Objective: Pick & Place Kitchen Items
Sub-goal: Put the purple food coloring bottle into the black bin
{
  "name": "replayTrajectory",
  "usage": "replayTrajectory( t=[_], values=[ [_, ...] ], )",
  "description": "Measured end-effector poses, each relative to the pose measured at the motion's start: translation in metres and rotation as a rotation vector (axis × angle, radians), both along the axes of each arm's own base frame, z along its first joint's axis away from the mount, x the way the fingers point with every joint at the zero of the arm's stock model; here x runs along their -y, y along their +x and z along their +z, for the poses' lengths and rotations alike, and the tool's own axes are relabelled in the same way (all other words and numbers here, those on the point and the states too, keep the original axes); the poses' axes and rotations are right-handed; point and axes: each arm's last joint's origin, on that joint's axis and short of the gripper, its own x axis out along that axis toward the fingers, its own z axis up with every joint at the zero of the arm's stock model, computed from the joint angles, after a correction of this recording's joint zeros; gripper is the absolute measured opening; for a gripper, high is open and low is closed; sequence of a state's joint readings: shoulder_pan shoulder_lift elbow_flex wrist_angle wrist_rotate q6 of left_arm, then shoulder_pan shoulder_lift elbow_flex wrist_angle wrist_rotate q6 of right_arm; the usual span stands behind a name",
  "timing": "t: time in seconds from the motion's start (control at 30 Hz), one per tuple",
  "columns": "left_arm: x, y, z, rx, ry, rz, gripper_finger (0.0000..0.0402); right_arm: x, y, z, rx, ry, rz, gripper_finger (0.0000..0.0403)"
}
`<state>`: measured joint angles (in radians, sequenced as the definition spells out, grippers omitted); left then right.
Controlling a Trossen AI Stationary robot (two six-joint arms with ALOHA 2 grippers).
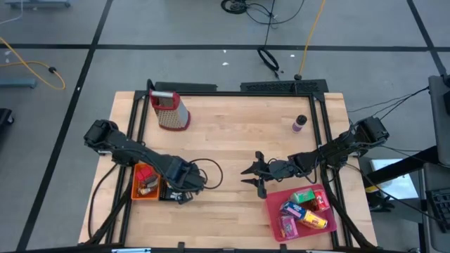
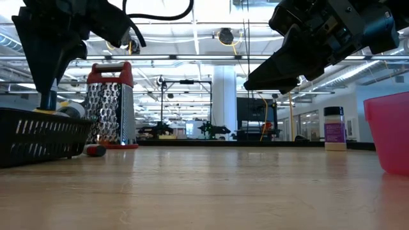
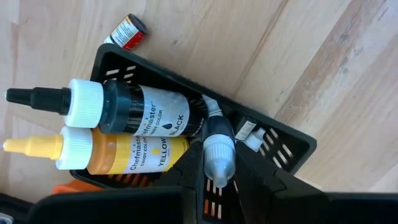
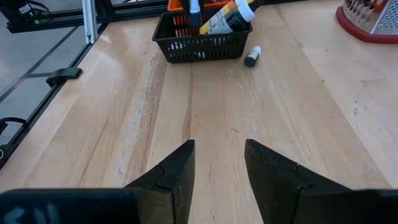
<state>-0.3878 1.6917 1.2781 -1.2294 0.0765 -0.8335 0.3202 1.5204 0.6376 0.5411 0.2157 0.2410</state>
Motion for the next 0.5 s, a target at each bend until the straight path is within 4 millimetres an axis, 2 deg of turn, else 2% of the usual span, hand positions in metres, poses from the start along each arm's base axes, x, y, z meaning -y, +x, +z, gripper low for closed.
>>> replayTrajectory(
  t=[0.3,0.5],
  values=[
    [-0.0001,0.0001,-0.0001,0.002,0.004,-0.001,0.0067,-0.0001,0.0000,0.0000,0.000,0.000,0.000,0.0132],
    [-0.0008,0.0006,-0.0002,0.011,0.019,-0.005,0.0114,0.0000,0.0000,-0.0001,0.000,0.000,0.000,0.0132]
  ],
)
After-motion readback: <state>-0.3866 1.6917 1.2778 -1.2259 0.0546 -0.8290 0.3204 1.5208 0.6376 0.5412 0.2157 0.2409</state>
